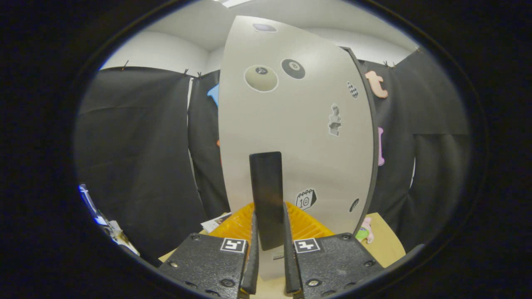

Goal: Open the shoe cabinet door, grab the shoes and put them into the shoe cabinet, then close the shoe cabinet door.

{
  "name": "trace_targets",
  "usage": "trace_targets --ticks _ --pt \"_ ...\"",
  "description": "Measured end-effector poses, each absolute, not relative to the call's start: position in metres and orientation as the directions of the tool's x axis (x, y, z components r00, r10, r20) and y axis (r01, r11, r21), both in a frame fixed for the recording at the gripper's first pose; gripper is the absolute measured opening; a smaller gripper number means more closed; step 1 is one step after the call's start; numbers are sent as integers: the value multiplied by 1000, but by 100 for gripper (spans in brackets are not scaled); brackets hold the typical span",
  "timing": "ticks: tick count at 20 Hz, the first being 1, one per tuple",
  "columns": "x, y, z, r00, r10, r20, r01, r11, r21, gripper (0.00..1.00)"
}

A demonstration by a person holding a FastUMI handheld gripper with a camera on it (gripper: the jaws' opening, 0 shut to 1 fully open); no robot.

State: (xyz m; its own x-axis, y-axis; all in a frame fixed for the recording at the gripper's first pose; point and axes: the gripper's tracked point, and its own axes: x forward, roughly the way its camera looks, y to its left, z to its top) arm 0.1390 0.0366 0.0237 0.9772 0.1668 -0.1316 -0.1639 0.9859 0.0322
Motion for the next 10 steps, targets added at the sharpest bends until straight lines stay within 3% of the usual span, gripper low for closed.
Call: trace_targets --ticks 10 --pt "76 -56 30 989 118 -87 -115 993 36 27"
